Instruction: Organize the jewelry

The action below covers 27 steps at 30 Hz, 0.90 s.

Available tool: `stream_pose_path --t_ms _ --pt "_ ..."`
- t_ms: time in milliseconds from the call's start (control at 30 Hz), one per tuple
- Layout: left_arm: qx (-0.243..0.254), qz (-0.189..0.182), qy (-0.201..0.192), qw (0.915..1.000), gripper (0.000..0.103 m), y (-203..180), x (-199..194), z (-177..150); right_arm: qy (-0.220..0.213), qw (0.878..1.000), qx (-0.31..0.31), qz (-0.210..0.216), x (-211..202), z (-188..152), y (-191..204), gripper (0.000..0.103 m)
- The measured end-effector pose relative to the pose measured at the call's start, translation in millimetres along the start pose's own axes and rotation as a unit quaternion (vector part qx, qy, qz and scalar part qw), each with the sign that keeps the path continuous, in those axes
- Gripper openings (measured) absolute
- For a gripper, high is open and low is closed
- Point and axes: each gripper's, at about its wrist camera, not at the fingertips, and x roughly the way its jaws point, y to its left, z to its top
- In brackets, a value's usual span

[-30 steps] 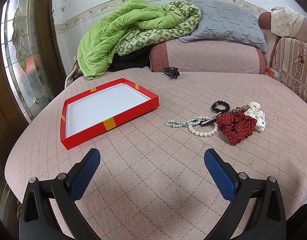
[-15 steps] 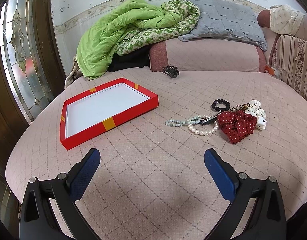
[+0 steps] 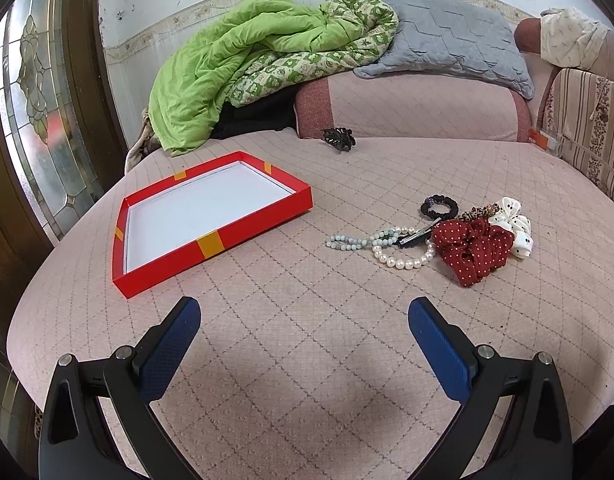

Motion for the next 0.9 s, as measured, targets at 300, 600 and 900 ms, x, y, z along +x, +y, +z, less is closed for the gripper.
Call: stream_pose_path --t_ms 300,600,900 --pt "0.000 -0.006 0.008 1.0000 0.103 -4.4 7.6 0.0 0.009 1.000 0.008 0.004 6.4 1.1 -2.2 0.103" --pt "-0.001 -0.018 0.018 0.9997 0.103 -9.6 18.4 2.0 0.023 1.000 0.020 0.007 14.6 2.6 -6.3 0.103" --pt "0.003 -0.070 0.038 0.9968 0.103 -21.4 36.2 10.3 0.056 0.997 0.057 0.004 42.5 11.7 -24.2 0.103"
